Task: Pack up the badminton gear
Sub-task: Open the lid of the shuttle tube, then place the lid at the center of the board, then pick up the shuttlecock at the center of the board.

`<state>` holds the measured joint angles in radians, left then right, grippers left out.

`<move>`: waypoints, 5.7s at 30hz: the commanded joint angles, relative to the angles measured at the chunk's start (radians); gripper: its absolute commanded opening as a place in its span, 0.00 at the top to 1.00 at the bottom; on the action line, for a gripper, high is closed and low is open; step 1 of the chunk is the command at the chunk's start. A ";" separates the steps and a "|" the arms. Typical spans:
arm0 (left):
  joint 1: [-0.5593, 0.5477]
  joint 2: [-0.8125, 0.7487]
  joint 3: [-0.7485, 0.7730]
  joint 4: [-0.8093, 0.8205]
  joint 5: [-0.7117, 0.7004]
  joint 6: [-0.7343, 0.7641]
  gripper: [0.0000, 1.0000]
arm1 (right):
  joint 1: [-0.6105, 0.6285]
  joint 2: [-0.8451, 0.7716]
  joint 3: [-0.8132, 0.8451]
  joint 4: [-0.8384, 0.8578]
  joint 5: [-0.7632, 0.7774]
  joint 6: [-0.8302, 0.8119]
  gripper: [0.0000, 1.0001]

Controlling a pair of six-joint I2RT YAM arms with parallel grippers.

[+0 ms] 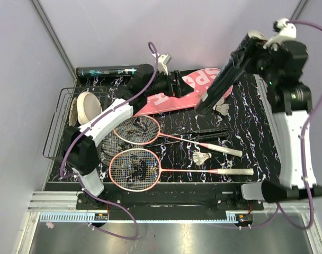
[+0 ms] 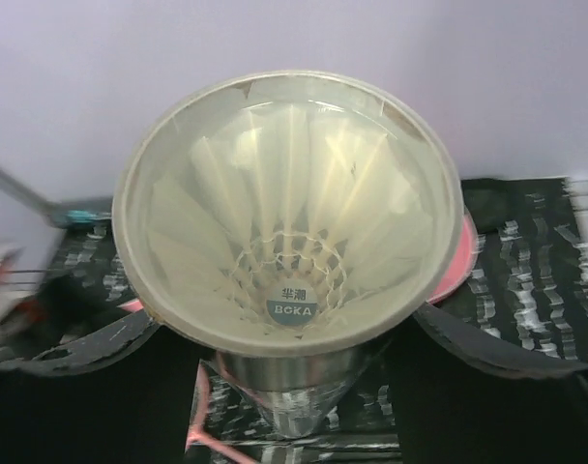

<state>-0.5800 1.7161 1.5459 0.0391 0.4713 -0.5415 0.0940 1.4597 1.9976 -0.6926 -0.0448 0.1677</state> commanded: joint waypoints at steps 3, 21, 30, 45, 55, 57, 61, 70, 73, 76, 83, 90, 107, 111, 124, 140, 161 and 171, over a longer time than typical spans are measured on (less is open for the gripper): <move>-0.066 -0.096 0.023 0.147 -0.025 0.196 0.01 | 0.013 -0.142 -0.324 0.291 -0.343 0.369 0.70; -0.118 -0.148 -0.170 0.182 0.109 0.244 0.02 | 0.112 -0.312 -0.749 0.740 -0.575 0.809 0.75; -0.115 -0.153 -0.118 0.014 0.112 0.374 0.31 | 0.162 -0.328 -0.774 0.639 -0.662 0.700 0.37; -0.037 -0.582 -0.518 -0.249 0.036 0.747 0.68 | 0.130 -0.260 -0.522 0.198 -0.849 0.177 0.20; -0.038 -0.638 -0.564 -0.214 0.121 0.758 0.80 | 0.194 -0.213 -0.592 0.291 -0.951 0.220 0.49; -0.038 -0.650 -0.578 -0.193 0.138 0.759 0.82 | 0.216 -0.208 -0.606 0.291 -0.932 0.214 0.50; -0.037 -0.656 -0.586 -0.189 0.154 0.769 0.83 | 0.240 -0.196 -0.619 0.285 -0.922 0.194 0.52; -0.038 -0.656 -0.592 -0.159 0.149 0.762 0.91 | 0.260 -0.226 -0.681 0.314 -0.935 0.225 0.65; -0.038 -0.644 -0.580 -0.160 0.112 0.744 0.98 | 0.283 -0.252 -0.732 0.376 -0.955 0.288 0.72; -0.037 -0.636 -0.575 -0.160 0.086 0.733 0.99 | 0.289 -0.274 -0.796 0.479 -0.972 0.377 0.76; -0.037 -0.636 -0.573 -0.156 0.055 0.709 1.00 | 0.293 -0.314 -0.928 0.683 -0.939 0.587 1.00; -0.037 -0.661 -0.621 -0.179 0.009 0.735 1.00 | 0.120 -0.265 -1.157 1.838 -0.926 1.632 1.00; -0.038 -0.691 -0.606 -0.139 -0.114 0.640 1.00 | 0.041 -0.443 -0.768 0.143 -0.187 0.428 1.00; -0.038 -0.688 -0.569 -0.136 -0.174 0.589 1.00 | 0.032 -0.371 -0.855 0.106 0.213 0.388 1.00; -0.038 -0.734 -0.639 -0.070 -0.122 0.563 1.00 | -0.211 0.007 -1.011 0.447 0.125 0.253 0.96; -0.040 -0.721 -0.641 -0.074 -0.092 0.566 1.00 | -0.250 0.447 -0.775 0.719 -0.429 0.214 0.42; -0.040 -0.693 -0.705 -0.156 0.055 1.038 1.00 | 0.024 -0.360 -0.752 0.056 -0.433 0.102 1.00; -0.046 -0.760 -0.719 -0.205 0.132 1.088 1.00 | 0.073 -0.403 -0.617 -0.111 -0.835 0.049 1.00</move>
<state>-0.6205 0.9951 0.8066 -0.2111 0.5289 0.4934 0.1371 1.0191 1.3411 -0.7044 -0.7124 0.2619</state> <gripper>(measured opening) 0.690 0.012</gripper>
